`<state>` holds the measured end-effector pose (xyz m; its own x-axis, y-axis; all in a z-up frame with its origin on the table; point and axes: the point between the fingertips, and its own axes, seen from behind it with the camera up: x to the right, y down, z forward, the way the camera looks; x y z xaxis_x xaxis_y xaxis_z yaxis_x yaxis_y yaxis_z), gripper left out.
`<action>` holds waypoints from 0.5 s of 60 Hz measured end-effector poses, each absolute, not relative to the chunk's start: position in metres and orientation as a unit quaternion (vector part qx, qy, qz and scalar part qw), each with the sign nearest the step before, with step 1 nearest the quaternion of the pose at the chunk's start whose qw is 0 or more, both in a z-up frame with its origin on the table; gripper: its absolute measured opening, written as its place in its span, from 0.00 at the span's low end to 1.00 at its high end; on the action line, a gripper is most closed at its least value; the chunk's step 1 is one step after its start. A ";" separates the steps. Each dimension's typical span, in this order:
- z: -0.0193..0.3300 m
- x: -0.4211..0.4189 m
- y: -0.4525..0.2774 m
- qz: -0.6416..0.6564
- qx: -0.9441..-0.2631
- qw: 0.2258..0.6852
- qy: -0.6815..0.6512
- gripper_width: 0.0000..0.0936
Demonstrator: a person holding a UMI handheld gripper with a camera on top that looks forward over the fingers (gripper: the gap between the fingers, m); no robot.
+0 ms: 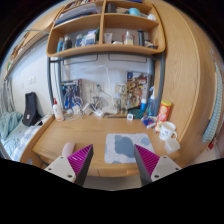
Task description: Arrange mouse
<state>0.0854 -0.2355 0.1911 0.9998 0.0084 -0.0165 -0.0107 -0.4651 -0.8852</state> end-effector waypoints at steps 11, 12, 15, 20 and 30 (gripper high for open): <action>0.102 0.007 -0.247 0.034 -0.888 0.458 -0.015 0.87; 0.102 0.000 -0.247 0.038 -0.893 0.449 -0.018 0.87; 0.085 -0.025 -0.246 0.046 -0.899 0.435 -0.027 0.87; 0.063 -0.066 -0.239 0.062 -0.906 0.417 -0.046 0.87; 0.030 -0.117 -0.209 0.062 -0.914 0.395 -0.070 0.88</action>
<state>-0.1166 -0.2089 0.0298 0.9825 0.1765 -0.0589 0.0782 -0.6785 -0.7304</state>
